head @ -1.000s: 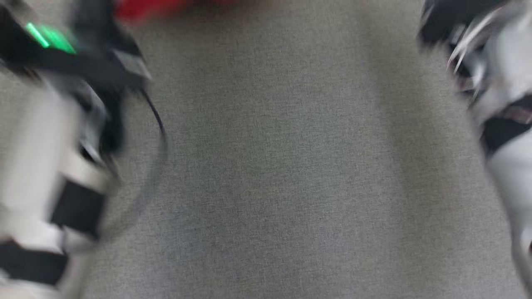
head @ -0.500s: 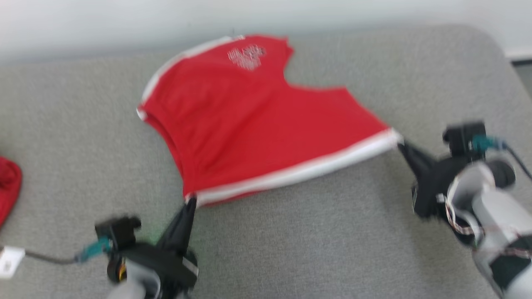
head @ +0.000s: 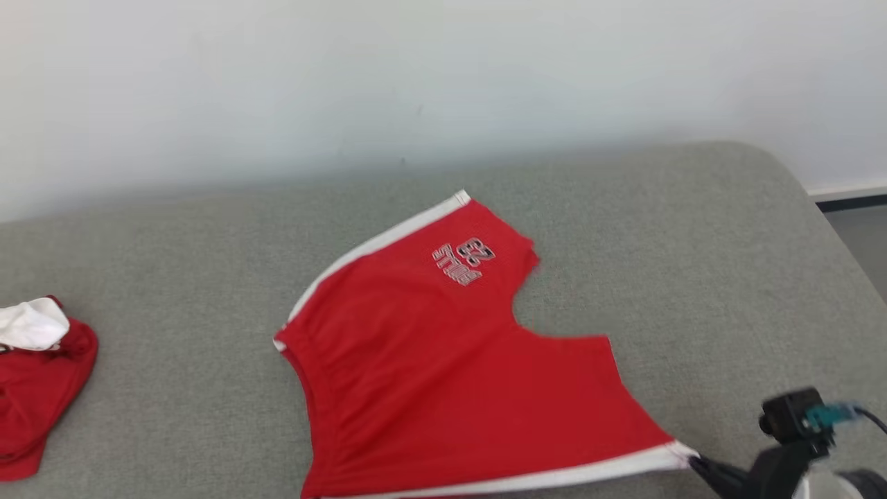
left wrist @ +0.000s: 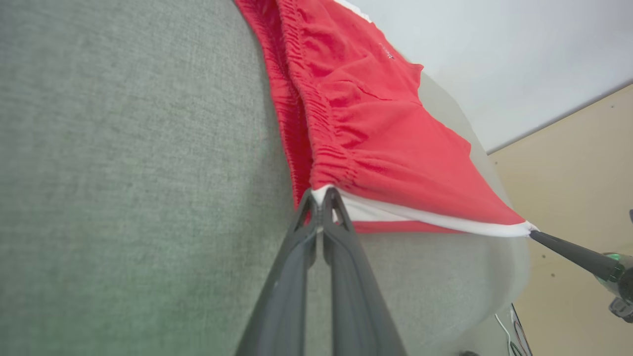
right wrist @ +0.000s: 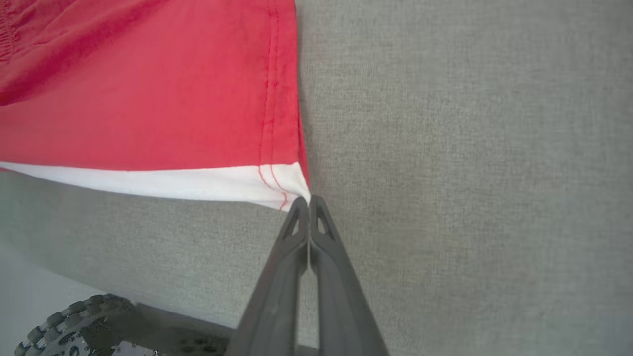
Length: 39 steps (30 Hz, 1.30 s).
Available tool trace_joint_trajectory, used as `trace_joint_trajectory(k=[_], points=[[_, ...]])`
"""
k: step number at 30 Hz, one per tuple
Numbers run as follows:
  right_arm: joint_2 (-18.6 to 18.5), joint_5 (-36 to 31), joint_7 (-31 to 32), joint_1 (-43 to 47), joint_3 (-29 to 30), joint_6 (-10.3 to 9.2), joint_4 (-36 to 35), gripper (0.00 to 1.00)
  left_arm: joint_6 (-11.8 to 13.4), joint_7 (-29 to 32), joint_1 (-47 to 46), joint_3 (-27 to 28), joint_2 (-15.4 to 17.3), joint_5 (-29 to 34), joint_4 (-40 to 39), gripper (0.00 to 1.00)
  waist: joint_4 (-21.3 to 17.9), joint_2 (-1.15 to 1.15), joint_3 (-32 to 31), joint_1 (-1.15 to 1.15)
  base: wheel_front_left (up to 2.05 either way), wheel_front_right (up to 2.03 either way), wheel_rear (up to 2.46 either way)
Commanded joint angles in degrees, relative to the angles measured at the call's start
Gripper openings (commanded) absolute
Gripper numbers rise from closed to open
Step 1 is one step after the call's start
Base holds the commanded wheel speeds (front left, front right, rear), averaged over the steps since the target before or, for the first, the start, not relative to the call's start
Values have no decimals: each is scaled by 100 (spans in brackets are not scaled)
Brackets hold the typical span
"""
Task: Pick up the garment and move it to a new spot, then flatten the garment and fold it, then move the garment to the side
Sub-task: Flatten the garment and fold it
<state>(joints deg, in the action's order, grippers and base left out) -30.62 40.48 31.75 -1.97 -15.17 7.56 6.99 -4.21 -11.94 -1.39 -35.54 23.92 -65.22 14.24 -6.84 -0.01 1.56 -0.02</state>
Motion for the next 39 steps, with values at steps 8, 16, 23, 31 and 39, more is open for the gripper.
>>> trace_joint_trajectory(k=[8,16,23,31,39], points=[[548,-652,626,546,1071,-15,-1612,0,214,-73,191,69,93,33,-844,0,193,1,35,2,0,0,0],[571,-951,389,-1195,657,-15,-1034,0,218,248,-914,-39,-271,227,-779,0,560,1,426,2,0,0,0],[426,-1040,-394,-2865,-22,-14,437,0,387,348,-2048,2,-751,396,-195,0,1013,1,915,2,0,0,0],[385,-1057,-1326,-4207,-575,-14,1996,0,512,337,-3045,73,-1281,430,703,0,1433,1,1405,2,0,0,0],[450,-1137,-2026,-5070,-877,-14,3069,0,507,221,-3666,149,-1614,452,1412,0,1666,1,1672,2,0,0,0]])
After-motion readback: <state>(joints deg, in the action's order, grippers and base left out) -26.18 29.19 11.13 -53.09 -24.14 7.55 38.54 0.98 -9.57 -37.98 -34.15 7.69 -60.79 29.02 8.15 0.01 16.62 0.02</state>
